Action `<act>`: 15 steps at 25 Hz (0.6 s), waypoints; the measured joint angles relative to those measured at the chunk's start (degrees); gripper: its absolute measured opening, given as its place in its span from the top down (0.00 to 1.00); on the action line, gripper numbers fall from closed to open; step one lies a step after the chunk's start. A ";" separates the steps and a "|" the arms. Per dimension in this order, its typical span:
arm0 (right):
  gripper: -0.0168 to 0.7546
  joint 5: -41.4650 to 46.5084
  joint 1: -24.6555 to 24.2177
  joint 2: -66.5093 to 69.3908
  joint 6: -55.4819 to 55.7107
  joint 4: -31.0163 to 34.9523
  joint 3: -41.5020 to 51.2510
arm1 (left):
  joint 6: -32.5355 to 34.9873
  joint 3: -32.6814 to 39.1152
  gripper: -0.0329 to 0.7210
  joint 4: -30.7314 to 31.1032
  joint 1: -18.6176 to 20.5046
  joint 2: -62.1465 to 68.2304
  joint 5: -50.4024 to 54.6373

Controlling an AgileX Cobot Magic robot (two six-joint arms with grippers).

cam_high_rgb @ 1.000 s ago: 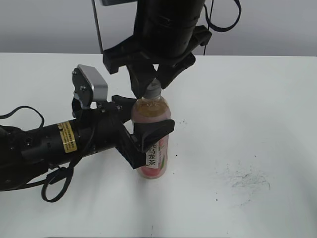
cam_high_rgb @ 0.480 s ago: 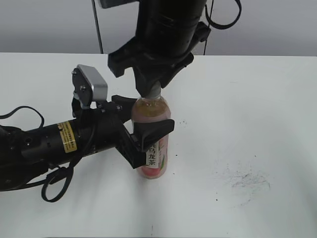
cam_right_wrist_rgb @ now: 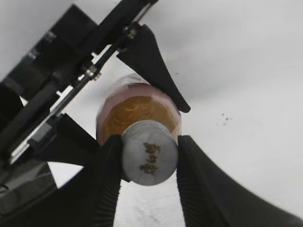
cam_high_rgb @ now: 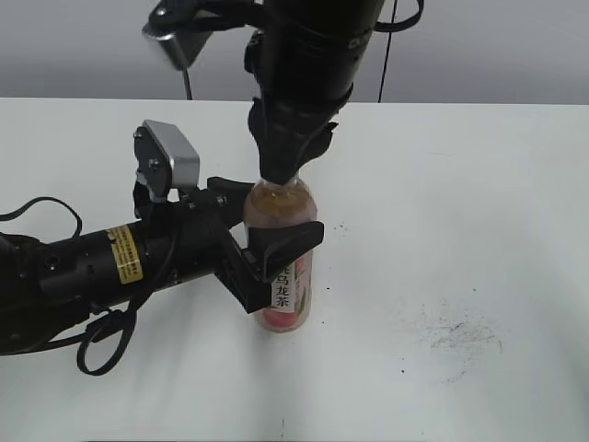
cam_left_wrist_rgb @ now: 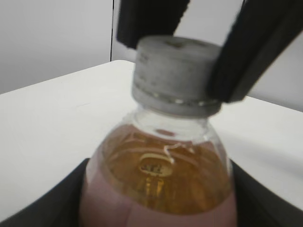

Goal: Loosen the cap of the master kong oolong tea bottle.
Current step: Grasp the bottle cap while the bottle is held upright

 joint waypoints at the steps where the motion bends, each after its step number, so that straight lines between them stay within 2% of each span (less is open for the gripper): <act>1: 0.63 0.00 0.00 0.00 -4.43 0.00 -0.06 | 0.00 0.00 0.36 0.00 0.00 0.00 0.00; 15: 0.63 0.00 0.00 -0.05 -54.18 0.13 -0.06 | 0.22 0.00 0.36 0.43 0.00 0.00 -0.06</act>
